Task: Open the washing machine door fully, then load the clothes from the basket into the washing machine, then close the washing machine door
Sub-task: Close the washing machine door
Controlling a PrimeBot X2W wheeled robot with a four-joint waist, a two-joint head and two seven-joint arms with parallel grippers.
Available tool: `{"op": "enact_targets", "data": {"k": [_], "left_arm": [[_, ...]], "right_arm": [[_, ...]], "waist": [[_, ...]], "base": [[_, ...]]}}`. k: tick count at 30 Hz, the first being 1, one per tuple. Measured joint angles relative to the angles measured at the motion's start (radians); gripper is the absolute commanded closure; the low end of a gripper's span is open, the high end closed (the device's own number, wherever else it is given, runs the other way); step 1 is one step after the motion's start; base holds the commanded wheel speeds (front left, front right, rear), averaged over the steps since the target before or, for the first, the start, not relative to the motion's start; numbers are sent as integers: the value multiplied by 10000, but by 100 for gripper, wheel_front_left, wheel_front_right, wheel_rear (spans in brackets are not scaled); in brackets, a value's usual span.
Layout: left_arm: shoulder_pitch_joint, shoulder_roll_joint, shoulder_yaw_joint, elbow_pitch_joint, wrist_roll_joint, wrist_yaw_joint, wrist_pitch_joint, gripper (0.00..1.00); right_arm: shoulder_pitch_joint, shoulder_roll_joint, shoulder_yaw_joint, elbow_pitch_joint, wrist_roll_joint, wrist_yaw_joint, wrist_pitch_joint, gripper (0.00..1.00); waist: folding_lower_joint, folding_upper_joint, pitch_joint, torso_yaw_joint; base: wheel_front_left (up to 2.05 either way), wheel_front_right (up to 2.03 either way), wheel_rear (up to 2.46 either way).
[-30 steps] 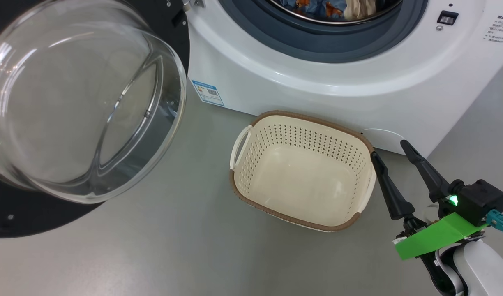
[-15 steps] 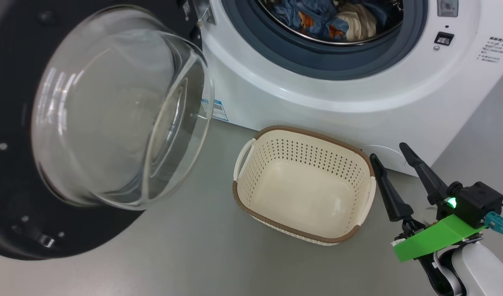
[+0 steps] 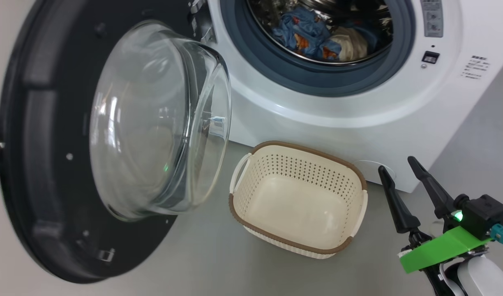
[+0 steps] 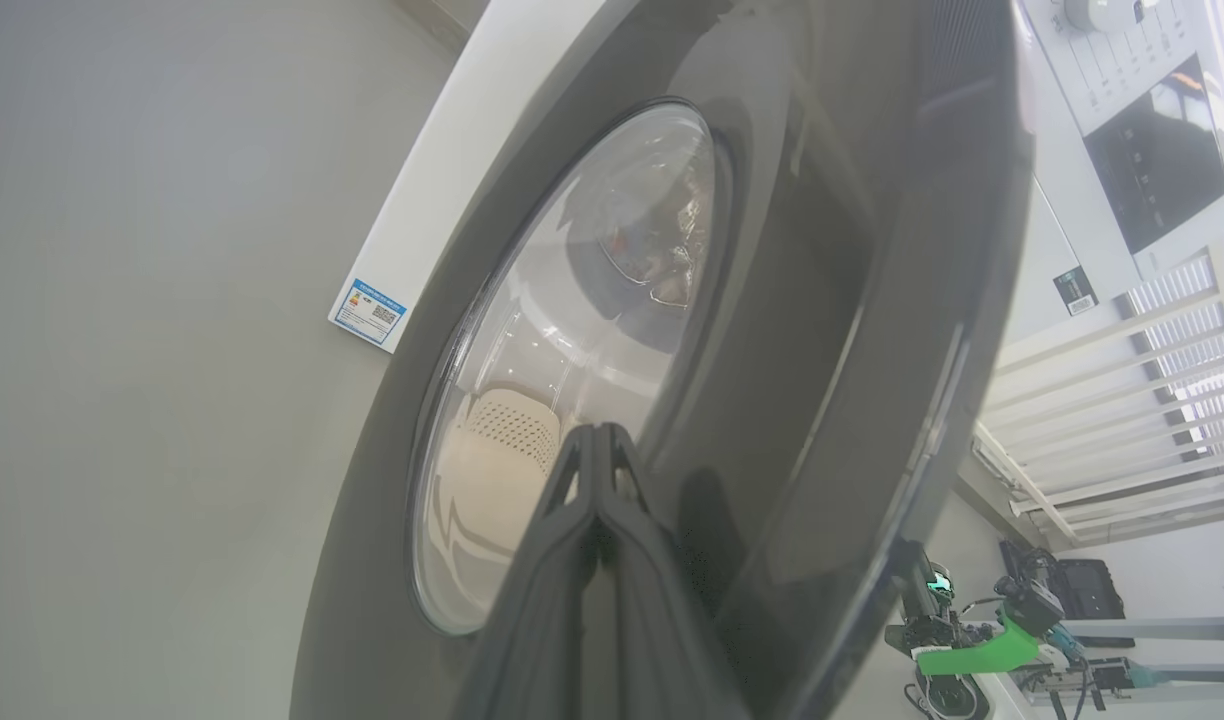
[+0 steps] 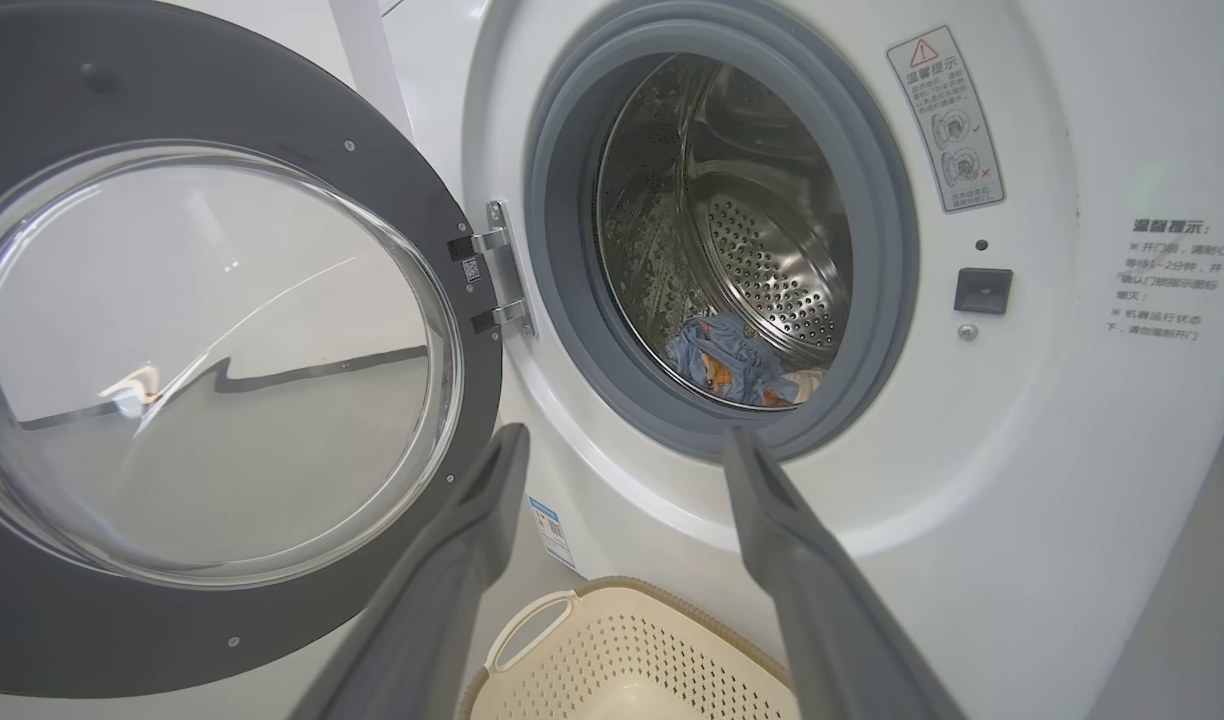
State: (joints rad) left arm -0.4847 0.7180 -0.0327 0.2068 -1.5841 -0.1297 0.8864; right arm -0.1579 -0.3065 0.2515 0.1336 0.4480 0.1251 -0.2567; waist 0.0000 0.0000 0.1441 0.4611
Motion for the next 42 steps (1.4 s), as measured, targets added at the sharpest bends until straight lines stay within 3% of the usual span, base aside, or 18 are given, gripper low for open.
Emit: {"op": "enact_targets", "data": {"k": [18,42], "left_arm": [[246,-397,-876,-1804,163,61,568,100],[175,-788,-1381,-1703,504,59,107,100]], "right_arm": [[757,240,-848,-102,-2,0,0,0],[1155,447,-1538,-270,-81,0,0,0]], "waist": [[0,0,-564,-1280],[0,0,-861,-3894]], "base": [[0,0,0],[0,0,0]]}}
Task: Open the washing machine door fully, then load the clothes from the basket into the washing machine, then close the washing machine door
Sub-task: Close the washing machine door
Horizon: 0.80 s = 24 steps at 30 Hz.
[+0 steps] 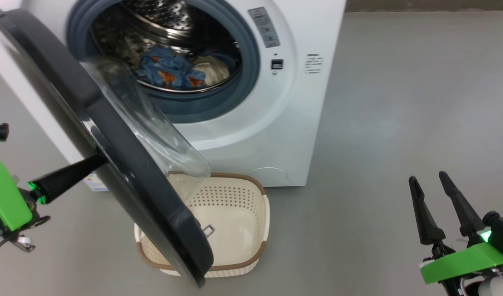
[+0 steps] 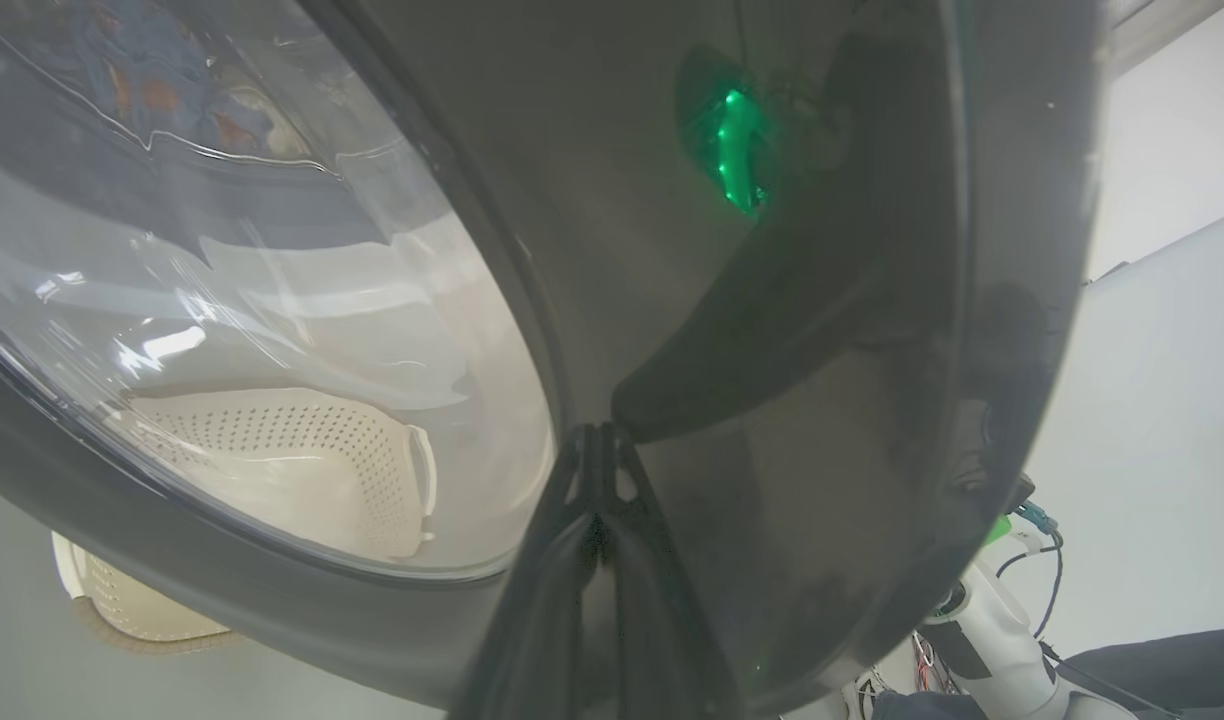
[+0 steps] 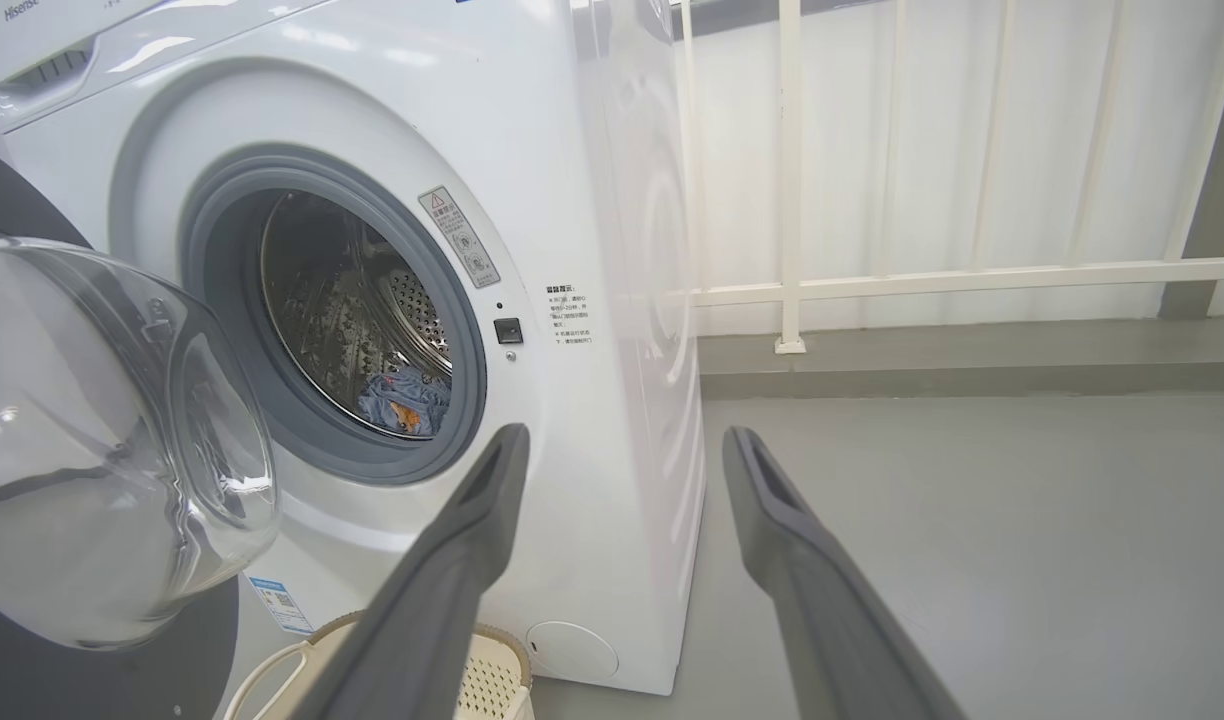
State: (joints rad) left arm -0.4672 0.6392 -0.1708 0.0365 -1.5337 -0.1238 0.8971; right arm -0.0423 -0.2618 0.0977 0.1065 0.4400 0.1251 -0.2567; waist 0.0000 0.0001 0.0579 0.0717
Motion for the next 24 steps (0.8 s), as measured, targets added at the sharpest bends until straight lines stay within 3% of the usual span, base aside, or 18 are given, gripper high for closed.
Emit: {"op": "enact_targets", "data": {"k": [9,12,20,21,22,23,24], "left_arm": [[7,-132,-146,40,142,0,-410,100],[62,-127,-151,46,142,-2,-523,95],[672,-82,-150,79,142,-17,-970,53],[790,-82,-132,90,144,-19,-1085,26],[884,-86,-121,121,144,-31,-1200,12],[1011,-82,-117,132,148,-31,-1292,0],[1145,-86,-117,150,171,-31,-1398,0]], "right_arm": [[189,2,-52,-2,0,0,0,0],[291,2,-54,-4,0,0,0,0],[350,17,-44,-13,0,0,0,0],[358,21,-42,-15,0,0,0,0],[365,19,-42,-17,0,0,0,0],[366,21,-42,-21,0,0,0,0],[367,21,-40,-21,0,0,0,0]], "waist": [[0,0,-206,-402],[0,0,-266,-387],[0,0,-414,-316],[0,0,-422,-312],[0,0,-427,-310],[0,0,-430,-312],[0,0,-432,-318]], "base": [[0,0,0],[0,0,0],[0,0,0],[0,0,0],[0,0,0],[0,0,0],[0,0,0]]}}
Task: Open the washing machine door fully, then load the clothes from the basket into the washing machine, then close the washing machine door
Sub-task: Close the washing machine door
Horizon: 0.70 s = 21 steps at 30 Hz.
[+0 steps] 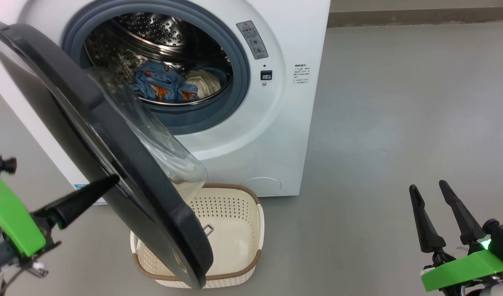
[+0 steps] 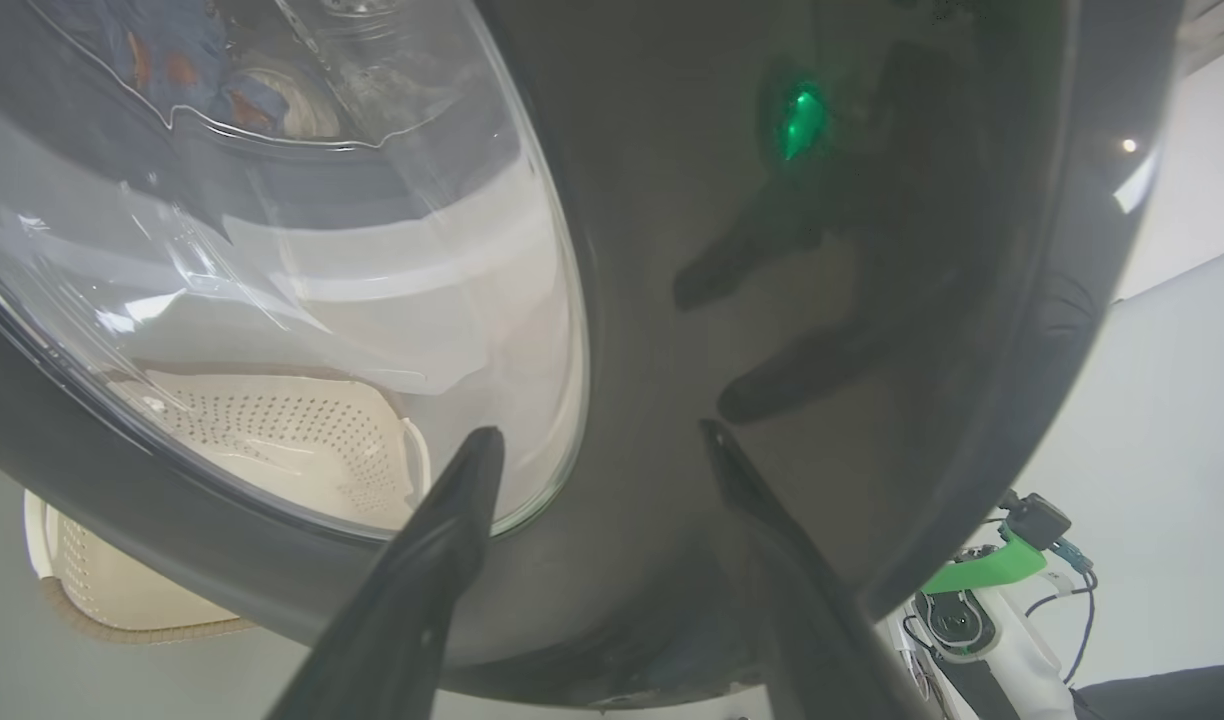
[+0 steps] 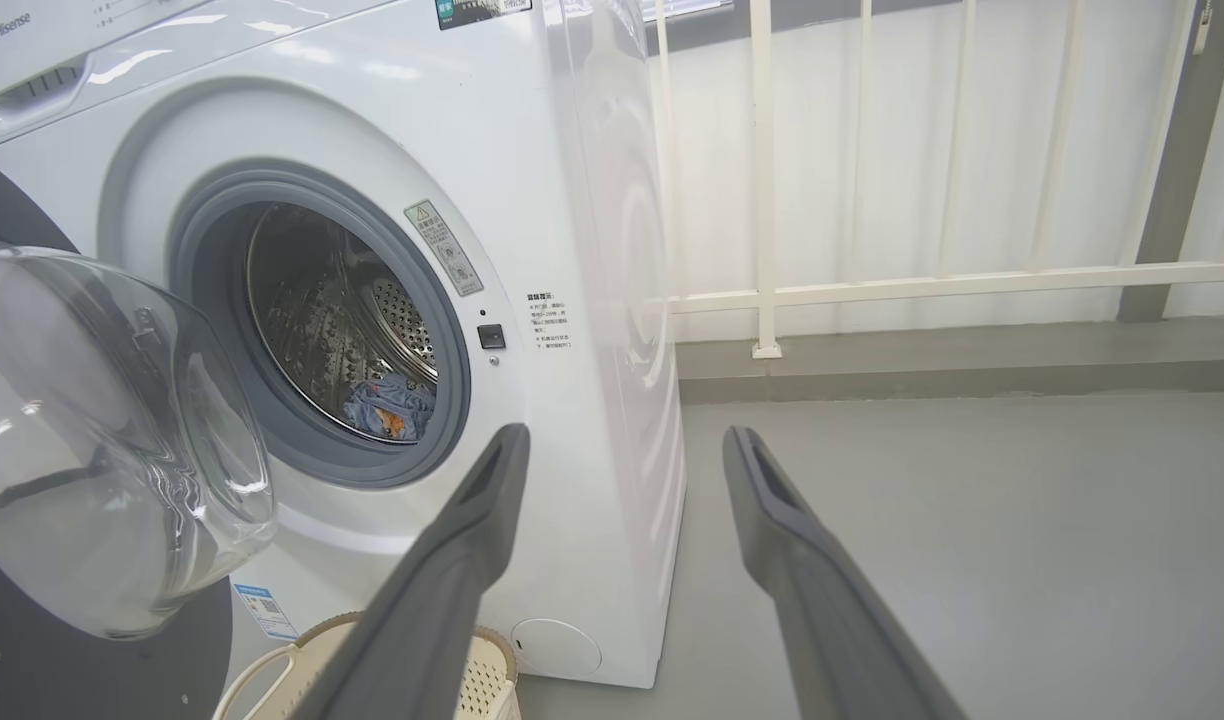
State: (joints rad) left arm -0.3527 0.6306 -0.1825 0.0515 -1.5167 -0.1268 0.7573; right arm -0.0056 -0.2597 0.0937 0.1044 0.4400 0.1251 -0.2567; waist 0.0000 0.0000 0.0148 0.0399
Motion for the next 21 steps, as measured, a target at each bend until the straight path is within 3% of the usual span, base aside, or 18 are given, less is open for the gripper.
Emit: {"op": "enact_targets", "data": {"k": [10,21], "left_arm": [[1528,2,27,238,709,-2,-1916,0],[2758,-134,-107,740,1528,-2,-5183,0]], "right_arm": [[141,0,-12,-29,0,0,0,0],[200,4,-82,-61,0,0,0,0]], "waist": [[0,0,-38,-187],[0,0,-47,-344]], "base": [[0,0,0],[0,0,0]]}}
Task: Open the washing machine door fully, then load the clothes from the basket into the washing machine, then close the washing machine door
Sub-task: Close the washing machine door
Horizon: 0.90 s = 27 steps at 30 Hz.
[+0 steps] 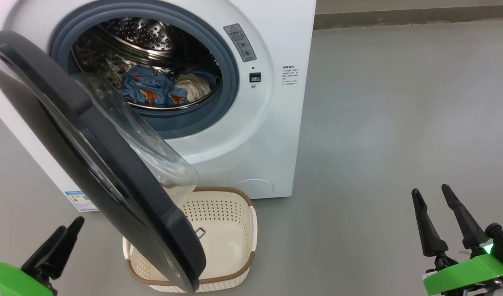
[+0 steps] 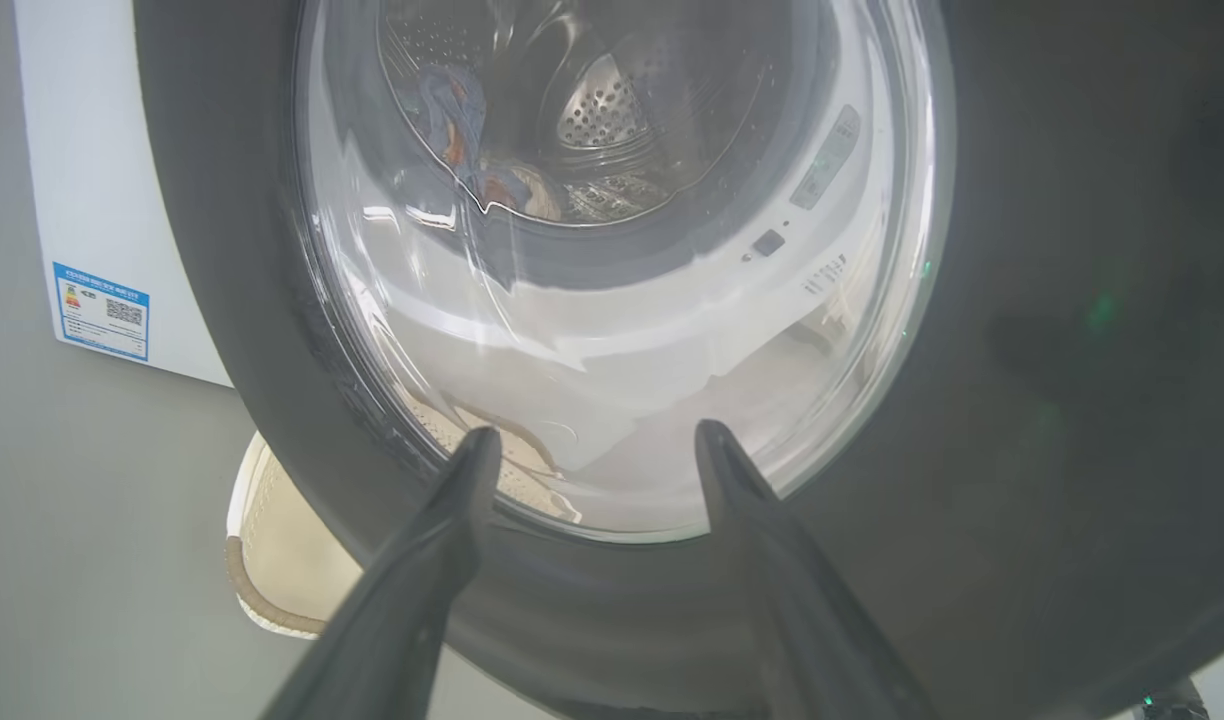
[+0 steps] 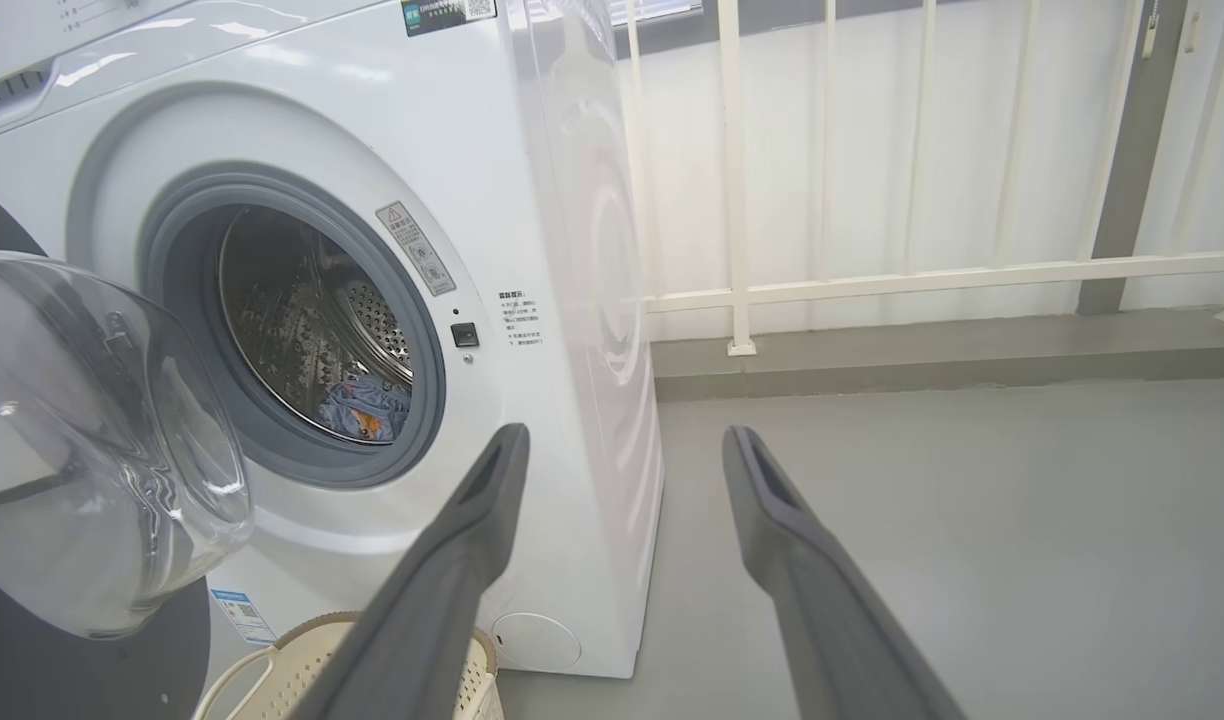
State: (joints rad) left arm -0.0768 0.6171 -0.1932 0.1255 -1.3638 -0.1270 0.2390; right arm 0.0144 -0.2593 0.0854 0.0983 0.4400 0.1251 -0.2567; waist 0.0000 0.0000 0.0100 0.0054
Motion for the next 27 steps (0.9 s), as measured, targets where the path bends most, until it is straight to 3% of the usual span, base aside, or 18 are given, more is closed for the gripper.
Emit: {"op": "enact_targets", "data": {"k": [12,17,22,27], "left_arm": [[753,-153,-1089,920,1845,-13,-4495,0],[830,-529,-851,1419,2685,-13,-4870,0],[860,-1440,416,1352,4606,-15,-4901,0],[1236,-2077,876,1145,5827,-33,-4915,0]], "right_arm": [[56,-4,-94,-12,0,0,0,0],[56,-2,-100,-13,0,0,0,0],[56,4,-192,-15,0,0,0,0],[57,8,-217,-15,0,0,0,0]], "waist": [[-1,0,52,-76],[0,0,62,-130],[0,0,100,-152],[0,0,113,-176]], "base": [[0,0,0],[0,0,0],[0,0,0],[0,0,0]]}}
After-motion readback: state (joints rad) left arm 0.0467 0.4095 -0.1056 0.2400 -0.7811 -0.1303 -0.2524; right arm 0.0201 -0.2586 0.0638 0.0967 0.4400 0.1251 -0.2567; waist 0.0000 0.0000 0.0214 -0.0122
